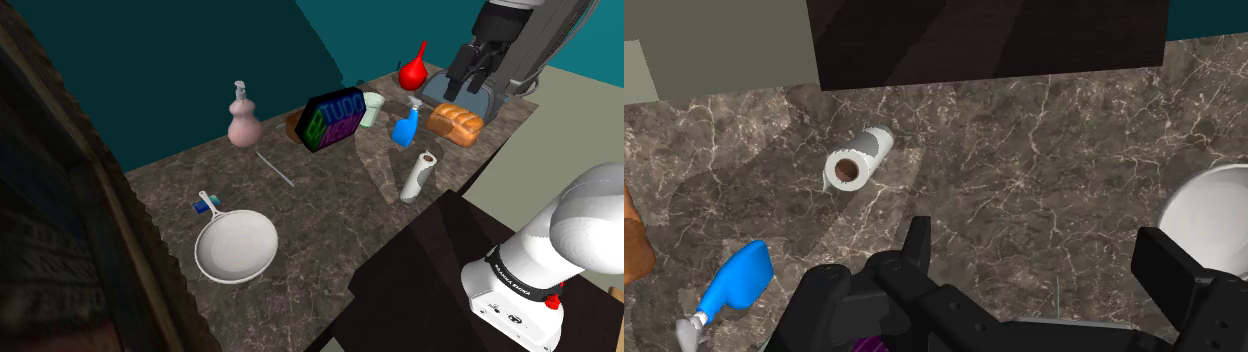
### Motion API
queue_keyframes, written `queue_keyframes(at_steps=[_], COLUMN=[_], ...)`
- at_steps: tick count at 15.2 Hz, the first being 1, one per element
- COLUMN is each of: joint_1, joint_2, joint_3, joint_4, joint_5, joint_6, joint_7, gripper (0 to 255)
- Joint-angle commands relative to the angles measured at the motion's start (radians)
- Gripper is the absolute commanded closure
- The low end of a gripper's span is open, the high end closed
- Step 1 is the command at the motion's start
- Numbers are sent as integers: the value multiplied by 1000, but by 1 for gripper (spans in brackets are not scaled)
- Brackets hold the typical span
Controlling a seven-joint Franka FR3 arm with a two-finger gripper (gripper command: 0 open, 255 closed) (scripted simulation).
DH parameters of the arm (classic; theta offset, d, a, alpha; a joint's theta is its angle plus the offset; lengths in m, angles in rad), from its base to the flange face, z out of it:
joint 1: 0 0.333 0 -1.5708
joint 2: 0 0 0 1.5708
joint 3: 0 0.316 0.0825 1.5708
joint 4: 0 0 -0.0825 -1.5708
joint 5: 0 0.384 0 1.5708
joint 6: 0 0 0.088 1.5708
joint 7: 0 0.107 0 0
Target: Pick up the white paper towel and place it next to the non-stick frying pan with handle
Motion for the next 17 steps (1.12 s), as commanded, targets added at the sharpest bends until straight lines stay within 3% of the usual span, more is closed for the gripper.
queue_keyframes(at_steps=[1,9,17], joint_1=[0,-56,-101], joint_2=[0,111,327], joint_3=[0,-97,-204], joint_4=[0,-147,-212], joint_5=[0,-57,-92], joint_6=[0,251,527], joint_7=[0,-68,-143], gripper=[0,0,0])
